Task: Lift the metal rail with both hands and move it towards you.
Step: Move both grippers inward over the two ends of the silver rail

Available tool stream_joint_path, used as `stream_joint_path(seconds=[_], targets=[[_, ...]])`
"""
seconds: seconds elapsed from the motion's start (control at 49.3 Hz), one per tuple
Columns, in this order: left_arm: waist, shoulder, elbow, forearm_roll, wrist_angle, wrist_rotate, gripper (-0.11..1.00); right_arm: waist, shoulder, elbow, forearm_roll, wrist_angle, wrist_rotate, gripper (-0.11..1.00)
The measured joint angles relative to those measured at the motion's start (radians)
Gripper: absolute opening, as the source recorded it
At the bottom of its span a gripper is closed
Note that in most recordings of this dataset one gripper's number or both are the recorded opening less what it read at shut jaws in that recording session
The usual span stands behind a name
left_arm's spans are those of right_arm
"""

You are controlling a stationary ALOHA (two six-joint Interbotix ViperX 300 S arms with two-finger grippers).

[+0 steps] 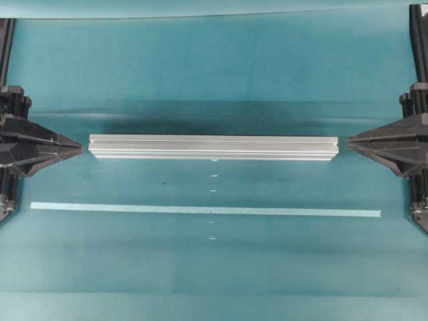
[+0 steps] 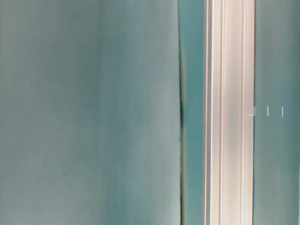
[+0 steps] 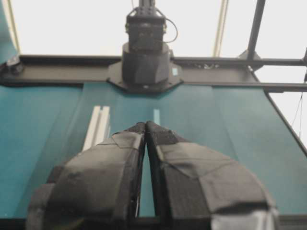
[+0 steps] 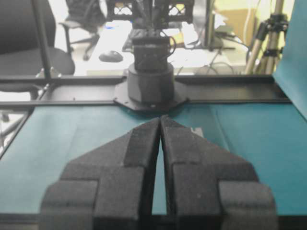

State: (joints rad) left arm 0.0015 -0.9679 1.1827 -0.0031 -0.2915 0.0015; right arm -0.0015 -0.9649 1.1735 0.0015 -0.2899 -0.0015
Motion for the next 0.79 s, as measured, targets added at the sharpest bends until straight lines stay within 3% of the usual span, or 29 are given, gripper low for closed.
stream_joint_path(seconds=[0.061,0.162,0.304,0.568,0.791], targets=[[0.0,0.008,-0.017,0.005,0.003,-0.021,0.16,0.0,0.003,-0.008,0.008,0.003,0.017,0.13],[0.002,0.018,-0.051,0.011,0.003,-0.038,0.03,0.0,0.006,-0.04,0.064,0.046,0.046,0.03],[0.009,0.043,-0.107,0.012,0.055,-0.038,-0.03,0.0,0.008,-0.097,0.087,0.232,0.072,0.02],[0.011,0.104,-0.285,0.015,0.448,-0.04,-0.03,-0.063,0.063,-0.261,0.092,0.627,0.161,0.02],[0.048,0.175,-0.419,0.02,0.732,-0.04,-0.03,-0.12,0.175,-0.365,0.091,0.856,0.166,0.02]])
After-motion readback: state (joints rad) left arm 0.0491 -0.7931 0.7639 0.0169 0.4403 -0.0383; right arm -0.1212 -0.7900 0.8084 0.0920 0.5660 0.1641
